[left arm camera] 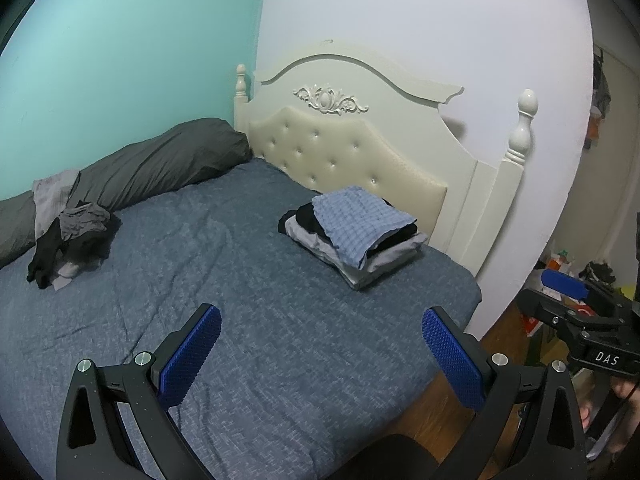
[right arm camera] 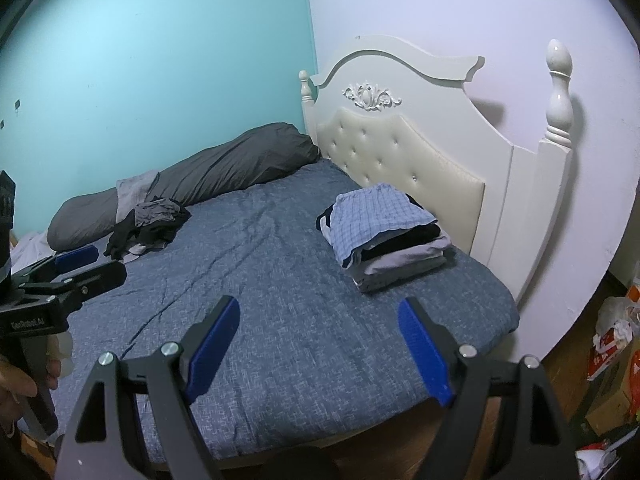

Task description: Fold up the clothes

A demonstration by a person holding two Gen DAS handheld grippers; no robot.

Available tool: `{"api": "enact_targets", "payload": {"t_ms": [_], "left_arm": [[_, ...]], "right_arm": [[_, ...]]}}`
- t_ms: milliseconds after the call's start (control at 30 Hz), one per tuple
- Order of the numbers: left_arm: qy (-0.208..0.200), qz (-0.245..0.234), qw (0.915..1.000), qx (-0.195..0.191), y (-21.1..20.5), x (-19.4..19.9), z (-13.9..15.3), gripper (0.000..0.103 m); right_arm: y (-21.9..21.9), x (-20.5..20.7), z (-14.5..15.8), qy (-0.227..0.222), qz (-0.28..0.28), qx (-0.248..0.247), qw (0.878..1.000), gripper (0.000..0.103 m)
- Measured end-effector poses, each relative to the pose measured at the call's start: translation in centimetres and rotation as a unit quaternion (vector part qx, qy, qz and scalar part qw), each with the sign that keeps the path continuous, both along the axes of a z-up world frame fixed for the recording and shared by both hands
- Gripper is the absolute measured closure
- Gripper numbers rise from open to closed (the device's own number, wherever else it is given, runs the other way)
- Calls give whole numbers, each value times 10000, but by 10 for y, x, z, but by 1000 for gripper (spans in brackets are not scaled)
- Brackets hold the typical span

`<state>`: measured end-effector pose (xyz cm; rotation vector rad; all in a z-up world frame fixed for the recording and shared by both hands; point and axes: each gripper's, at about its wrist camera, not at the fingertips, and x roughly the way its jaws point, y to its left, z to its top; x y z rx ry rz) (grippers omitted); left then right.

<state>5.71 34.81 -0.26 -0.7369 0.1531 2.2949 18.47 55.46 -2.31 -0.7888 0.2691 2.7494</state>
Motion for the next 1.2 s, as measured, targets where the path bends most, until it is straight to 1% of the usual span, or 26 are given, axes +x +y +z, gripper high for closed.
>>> {"api": "enact_targets", "payload": {"t_ms": [667,1200], "left_arm": [[-38,59,10000,-23,-2,0,-7,0],[-38,300,9994,-165,-6,-7,-20,0]], "right_arm": [[-7,2,-8,-25,23,-16,10000,20],[-6,-2,-10,-52,63,-21,10000,20]]}}
